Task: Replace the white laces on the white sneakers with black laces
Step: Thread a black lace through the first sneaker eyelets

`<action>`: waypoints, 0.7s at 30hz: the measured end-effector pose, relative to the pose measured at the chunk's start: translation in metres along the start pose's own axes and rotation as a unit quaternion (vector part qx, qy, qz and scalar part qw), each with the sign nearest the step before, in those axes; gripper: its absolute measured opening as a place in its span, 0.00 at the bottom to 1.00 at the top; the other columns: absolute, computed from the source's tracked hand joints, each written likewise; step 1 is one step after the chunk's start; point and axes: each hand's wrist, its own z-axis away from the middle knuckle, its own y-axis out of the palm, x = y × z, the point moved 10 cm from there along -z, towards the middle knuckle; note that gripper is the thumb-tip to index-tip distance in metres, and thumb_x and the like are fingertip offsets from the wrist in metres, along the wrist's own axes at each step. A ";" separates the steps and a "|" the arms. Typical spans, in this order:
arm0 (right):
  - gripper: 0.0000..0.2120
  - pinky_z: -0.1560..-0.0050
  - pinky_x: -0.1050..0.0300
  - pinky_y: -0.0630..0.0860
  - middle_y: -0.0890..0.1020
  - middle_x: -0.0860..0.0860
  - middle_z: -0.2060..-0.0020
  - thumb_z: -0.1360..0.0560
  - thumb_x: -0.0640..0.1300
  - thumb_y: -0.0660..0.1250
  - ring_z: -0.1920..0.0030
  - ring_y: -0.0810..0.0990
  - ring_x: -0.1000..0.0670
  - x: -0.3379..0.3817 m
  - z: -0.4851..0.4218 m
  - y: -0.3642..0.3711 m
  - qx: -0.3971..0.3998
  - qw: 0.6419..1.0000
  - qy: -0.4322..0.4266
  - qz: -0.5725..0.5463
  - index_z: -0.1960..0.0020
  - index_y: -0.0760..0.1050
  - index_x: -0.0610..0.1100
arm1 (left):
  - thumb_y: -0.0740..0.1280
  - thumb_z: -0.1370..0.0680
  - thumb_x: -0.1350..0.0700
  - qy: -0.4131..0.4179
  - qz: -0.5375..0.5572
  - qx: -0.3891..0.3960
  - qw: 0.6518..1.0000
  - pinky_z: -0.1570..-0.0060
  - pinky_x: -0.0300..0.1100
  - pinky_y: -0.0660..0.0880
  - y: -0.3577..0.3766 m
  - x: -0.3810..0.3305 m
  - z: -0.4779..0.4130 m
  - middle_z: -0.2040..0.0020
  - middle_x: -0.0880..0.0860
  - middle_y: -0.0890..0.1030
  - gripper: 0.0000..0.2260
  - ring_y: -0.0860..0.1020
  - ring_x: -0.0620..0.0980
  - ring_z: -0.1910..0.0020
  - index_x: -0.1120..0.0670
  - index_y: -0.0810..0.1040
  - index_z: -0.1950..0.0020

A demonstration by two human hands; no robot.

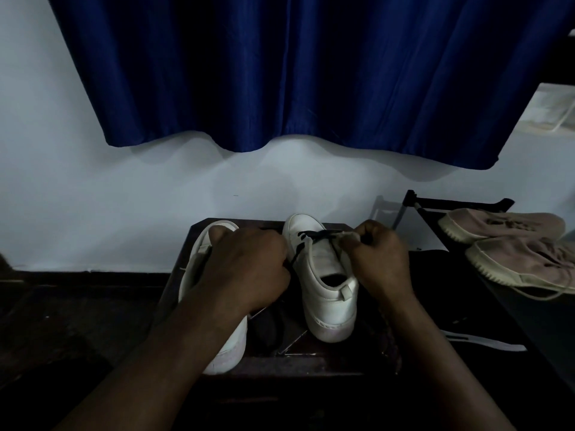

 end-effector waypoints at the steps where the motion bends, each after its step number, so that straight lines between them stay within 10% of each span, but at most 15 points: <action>1: 0.10 0.61 0.54 0.75 0.81 0.53 0.70 0.31 0.55 0.69 0.64 0.81 0.47 -0.001 0.000 0.001 0.006 1.000 0.002 0.000 0.64 0.76 0.50 | 0.66 0.25 0.48 -0.006 0.028 -0.022 0.999 0.40 0.52 0.68 -0.004 0.001 -0.001 0.56 0.45 0.84 0.07 0.81 0.48 0.48 0.47 0.82 0.55; 21: 0.09 0.62 0.53 0.75 0.79 0.53 0.72 0.29 0.48 0.71 0.66 0.79 0.50 0.004 0.003 0.005 0.021 0.999 -0.019 -0.023 0.65 0.75 0.47 | 0.68 0.24 0.47 -0.037 0.108 -0.044 0.992 0.46 0.47 0.76 -0.006 0.012 -0.005 0.57 0.43 0.84 0.06 0.81 0.47 0.51 0.44 0.84 0.57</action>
